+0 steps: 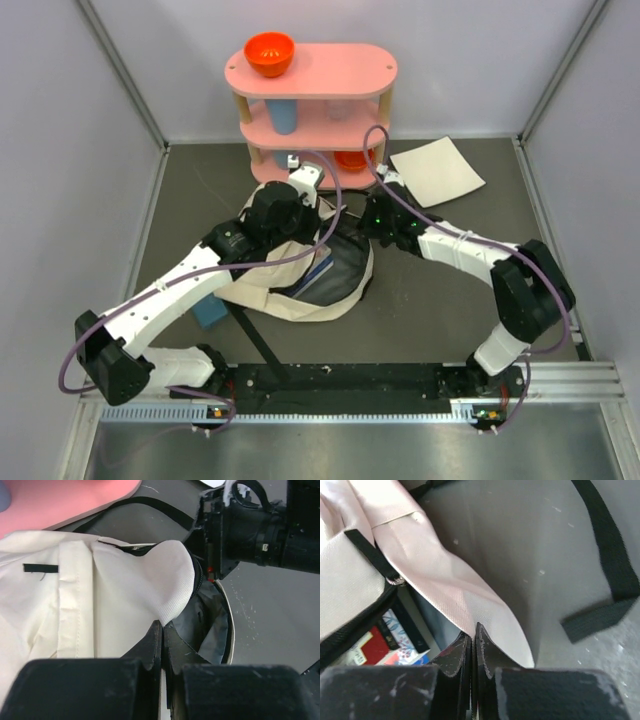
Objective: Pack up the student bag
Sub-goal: Adjust the student bag at the center of the board.
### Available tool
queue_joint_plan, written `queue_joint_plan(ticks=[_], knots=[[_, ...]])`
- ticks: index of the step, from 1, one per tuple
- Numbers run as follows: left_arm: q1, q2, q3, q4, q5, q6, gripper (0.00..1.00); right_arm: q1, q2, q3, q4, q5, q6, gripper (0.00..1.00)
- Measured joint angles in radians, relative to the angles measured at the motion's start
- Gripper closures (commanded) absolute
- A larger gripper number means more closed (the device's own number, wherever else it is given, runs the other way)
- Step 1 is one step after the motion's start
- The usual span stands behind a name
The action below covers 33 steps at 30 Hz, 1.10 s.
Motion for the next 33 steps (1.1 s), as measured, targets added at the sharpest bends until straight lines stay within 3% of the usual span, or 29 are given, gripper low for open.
queue_joint_plan(ticks=[5, 15, 19, 29, 33], knots=[[0.009, 0.031, -0.002, 0.040, 0.085, 0.002, 1.00, -0.056, -0.138, -0.189, 0.061, 0.018, 0.079, 1.00], [0.010, 0.276, 0.189, 0.110, 0.336, 0.025, 1.00, -0.072, -0.651, -0.612, 0.026, 0.265, 0.327, 1.00], [0.009, 0.314, 0.207, 0.122, 0.401, 0.026, 1.00, -0.072, -0.833, -0.728, 0.010, 0.293, 0.380, 1.00], [0.009, 0.266, 0.121, 0.139, 0.499, 0.039, 1.00, -0.066, -0.872, -0.741, 0.003, 0.114, 0.343, 1.00], [0.011, 0.216, 0.091, 0.119, 0.454, 0.050, 1.00, 0.035, -0.801, -0.692, 0.003, 0.121, 0.337, 1.00]])
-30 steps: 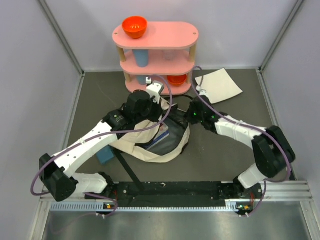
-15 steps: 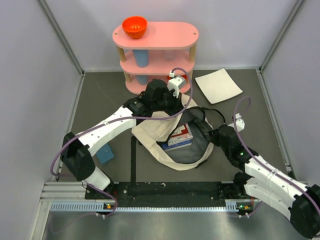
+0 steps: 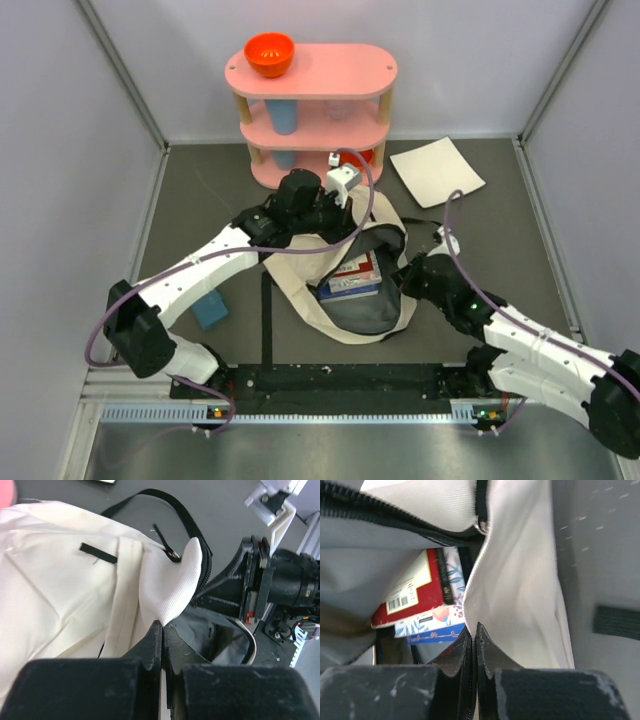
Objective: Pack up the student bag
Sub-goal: Adjust the student bag at the center of the board.
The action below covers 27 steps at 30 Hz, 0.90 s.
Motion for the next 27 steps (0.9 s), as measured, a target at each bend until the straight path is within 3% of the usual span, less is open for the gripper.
queue_joint_plan(ticks=[9, 12, 13, 15, 16, 18, 20, 21, 22, 24, 25, 27], knots=[[0.090, -0.101, -0.020, -0.076, -0.143, 0.026, 1.00, 0.247, 0.151, 0.074, 0.056, 0.060, 0.064, 1.00], [0.134, -0.111, -0.020, -0.095, -0.180, 0.041, 1.00, 0.285, 0.210, 0.135, 0.063, 0.064, 0.064, 0.90], [0.143, -0.111, -0.020, -0.100, -0.188, 0.047, 1.00, 0.291, 0.223, 0.149, 0.065, 0.063, 0.064, 1.00], [0.150, -0.113, -0.021, -0.108, -0.187, 0.054, 1.00, 0.296, 0.223, 0.154, 0.066, 0.067, 0.063, 1.00], [0.151, -0.116, -0.024, -0.107, -0.180, 0.056, 1.00, 0.296, 0.214, 0.154, 0.059, 0.071, 0.062, 0.82], [0.152, -0.129, -0.042, -0.098, -0.150, 0.057, 1.00, 0.295, 0.178, 0.152, 0.031, 0.096, 0.058, 0.88], [0.152, -0.143, -0.065, -0.094, -0.113, 0.057, 1.00, 0.286, 0.117, 0.144, 0.005, 0.122, 0.051, 0.53], [0.151, -0.150, -0.080, -0.086, -0.088, 0.055, 0.96, 0.279, 0.080, 0.138, -0.009, 0.129, 0.048, 0.32], [0.151, -0.153, -0.089, -0.082, -0.069, 0.055, 0.77, 0.270, 0.046, 0.134, -0.021, 0.140, 0.045, 0.29], [0.152, -0.152, -0.106, -0.083, 0.000, 0.051, 0.61, 0.249, -0.014, 0.134, -0.047, 0.163, 0.037, 0.28], [0.152, -0.152, -0.110, -0.088, 0.027, 0.056, 0.42, 0.234, -0.037, 0.134, -0.062, 0.170, 0.035, 0.27], [0.152, -0.153, -0.111, -0.102, 0.074, 0.065, 0.29, 0.196, -0.082, 0.134, -0.100, 0.182, 0.027, 0.26]])
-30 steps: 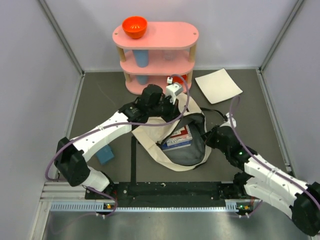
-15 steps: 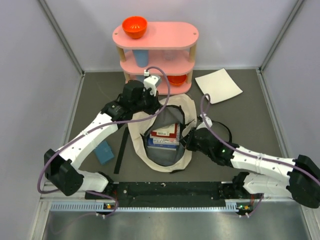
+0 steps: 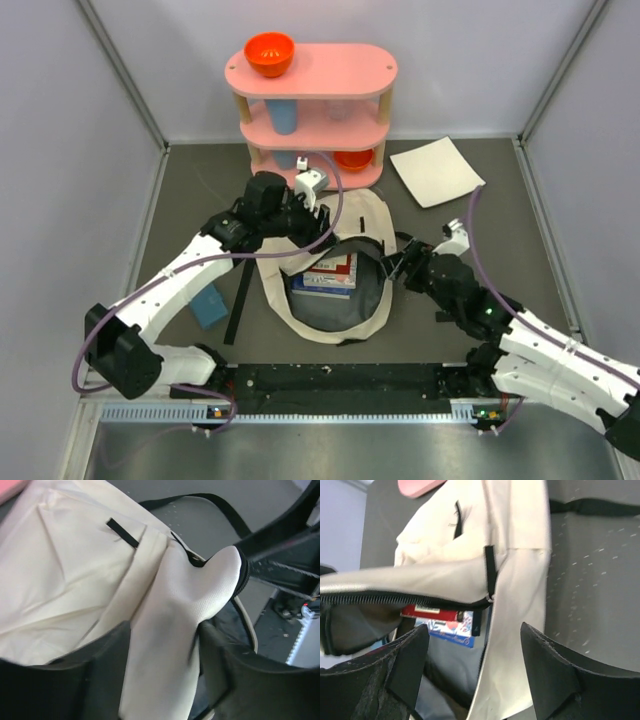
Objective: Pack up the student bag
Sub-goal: Adjust the student bag at the center of the board.
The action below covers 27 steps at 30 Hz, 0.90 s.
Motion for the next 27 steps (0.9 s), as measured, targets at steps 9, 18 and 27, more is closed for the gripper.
queue_joint_plan(ticks=[9, 18, 27], knots=[[0.000, -0.176, 0.005, -0.026, 0.021, -0.006, 0.01, -0.400, -0.018, 0.026, -0.070, -0.155, -0.048, 0.26], [0.000, -0.181, 0.163, 0.001, -0.061, -0.040, 0.04, -0.487, 0.237, 0.142, 0.023, -0.466, -0.138, 0.33], [0.002, 0.171, 0.146, -0.042, -0.113, -0.125, 0.07, -0.487, 0.377, 0.178, 0.047, -0.650, -0.285, 0.41]])
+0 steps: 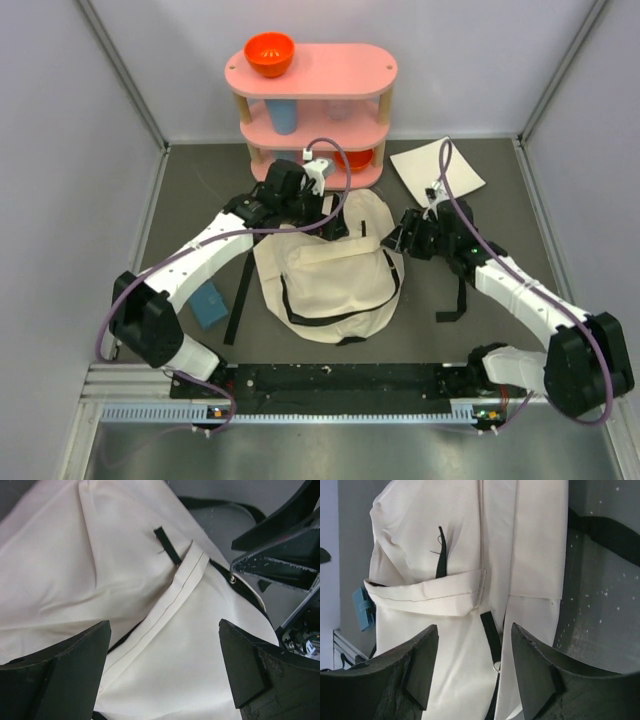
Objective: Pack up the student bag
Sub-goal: Adjust the student bag at the center of the board.
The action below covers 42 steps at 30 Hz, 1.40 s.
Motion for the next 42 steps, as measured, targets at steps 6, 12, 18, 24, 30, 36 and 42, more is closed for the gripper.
queue_joint_plan(ticks=[6, 12, 18, 24, 30, 36, 42], knots=[[0.000, 0.009, -0.027, -0.013, 0.003, -0.042, 0.09, 0.011, 0.106, 0.056, 0.000, -0.042, -0.087, 0.44], [0.000, -0.040, -0.067, -0.028, -0.059, -0.050, 0.02, 0.024, 0.156, 0.092, -0.011, 0.017, -0.109, 0.17], [0.037, -0.216, -0.242, -0.088, -0.222, -0.111, 0.01, -0.013, 0.193, 0.123, -0.013, 0.052, -0.082, 0.15], [0.136, -0.431, -0.501, -0.102, -0.324, -0.231, 0.01, -0.086, 0.337, 0.206, 0.045, 0.027, -0.054, 0.14], [0.151, -0.457, -0.637, -0.061, -0.279, -0.319, 0.01, -0.159, 0.520, 0.256, 0.130, -0.072, -0.007, 0.14], [0.161, -0.448, -0.738, 0.053, -0.205, -0.358, 0.01, -0.188, 0.657, 0.255, 0.283, -0.211, 0.077, 0.21], [0.205, -0.385, -0.782, 0.205, -0.110, -0.365, 0.03, -0.187, 0.684, 0.196, 0.449, -0.305, 0.154, 0.61]])
